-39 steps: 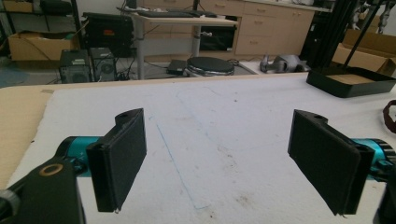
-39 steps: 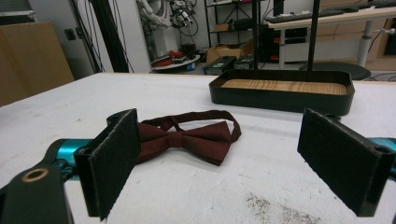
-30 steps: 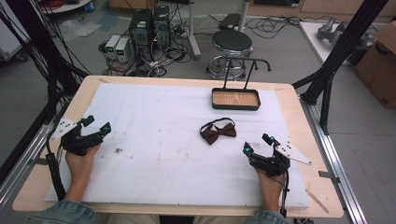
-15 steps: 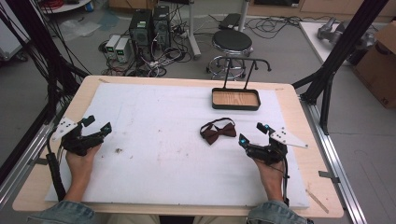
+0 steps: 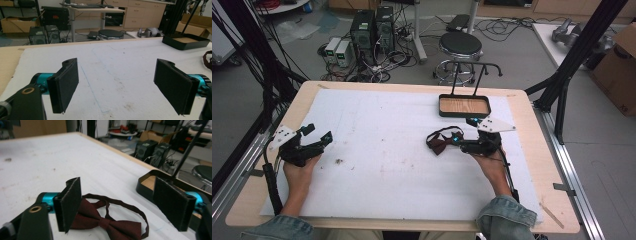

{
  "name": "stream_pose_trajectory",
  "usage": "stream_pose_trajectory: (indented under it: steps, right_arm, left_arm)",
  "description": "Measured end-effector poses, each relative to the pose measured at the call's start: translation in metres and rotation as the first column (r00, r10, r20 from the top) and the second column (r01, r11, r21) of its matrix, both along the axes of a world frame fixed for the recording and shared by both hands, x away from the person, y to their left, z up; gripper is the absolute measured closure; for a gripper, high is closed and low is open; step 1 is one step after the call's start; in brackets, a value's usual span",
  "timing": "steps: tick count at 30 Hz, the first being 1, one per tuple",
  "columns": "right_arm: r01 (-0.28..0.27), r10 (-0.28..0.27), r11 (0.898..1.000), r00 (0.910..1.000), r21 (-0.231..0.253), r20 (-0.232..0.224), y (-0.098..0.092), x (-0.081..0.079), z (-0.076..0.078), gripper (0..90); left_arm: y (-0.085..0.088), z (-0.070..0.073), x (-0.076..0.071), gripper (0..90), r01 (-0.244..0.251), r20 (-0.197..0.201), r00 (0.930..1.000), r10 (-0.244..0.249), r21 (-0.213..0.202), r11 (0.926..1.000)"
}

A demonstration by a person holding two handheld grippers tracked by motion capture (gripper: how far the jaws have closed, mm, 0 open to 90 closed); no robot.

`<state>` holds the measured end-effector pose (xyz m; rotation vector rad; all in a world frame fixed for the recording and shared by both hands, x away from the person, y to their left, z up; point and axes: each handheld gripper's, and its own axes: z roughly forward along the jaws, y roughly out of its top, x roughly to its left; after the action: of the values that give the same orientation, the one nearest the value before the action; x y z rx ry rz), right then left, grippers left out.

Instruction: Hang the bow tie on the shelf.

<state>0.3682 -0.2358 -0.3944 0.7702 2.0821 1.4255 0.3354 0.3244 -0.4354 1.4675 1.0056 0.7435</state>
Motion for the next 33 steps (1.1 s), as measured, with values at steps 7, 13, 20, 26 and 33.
stream_pose_trajectory:
  steps: [7, 13, 20, 26, 33]
  right_arm:
    - [-0.067, 0.062, 0.992, 0.9967, -0.102, -0.053, 0.012, 0.017, -0.012, 36.3]
    - [-0.14, 0.12, 0.964, 0.9876, -0.225, -0.101, 0.025, 0.023, -0.03, 47.0]
    - [-0.196, 0.162, 0.936, 0.9775, -0.292, -0.134, 0.033, 0.025, -0.041, 53.8]
    - [-0.207, 0.171, 0.923, 0.9759, -0.325, -0.135, 0.032, 0.027, -0.045, 55.5]
    - [-0.245, 0.198, 0.886, 0.9678, -0.393, -0.155, 0.038, 0.033, -0.042, 56.8]
  left_arm:
    - [0.001, 0.0, 0.0, 20.4, 0.002, -0.001, 1.0, -0.002, -0.005, 1.0]
    - [0.001, 0.0, 0.001, 20.7, 0.006, -0.002, 1.0, -0.006, -0.007, 1.0]
    - [0.001, -0.001, 0.001, 21.0, 0.003, -0.004, 1.0, -0.003, -0.008, 1.0]
    - [0.001, -0.001, 0.002, 21.4, -0.003, -0.013, 0.9999, 0.002, -0.009, 1.0]
    - [0.002, -0.001, 0.002, 21.3, -0.007, -0.014, 0.9999, 0.006, -0.016, 0.9999]
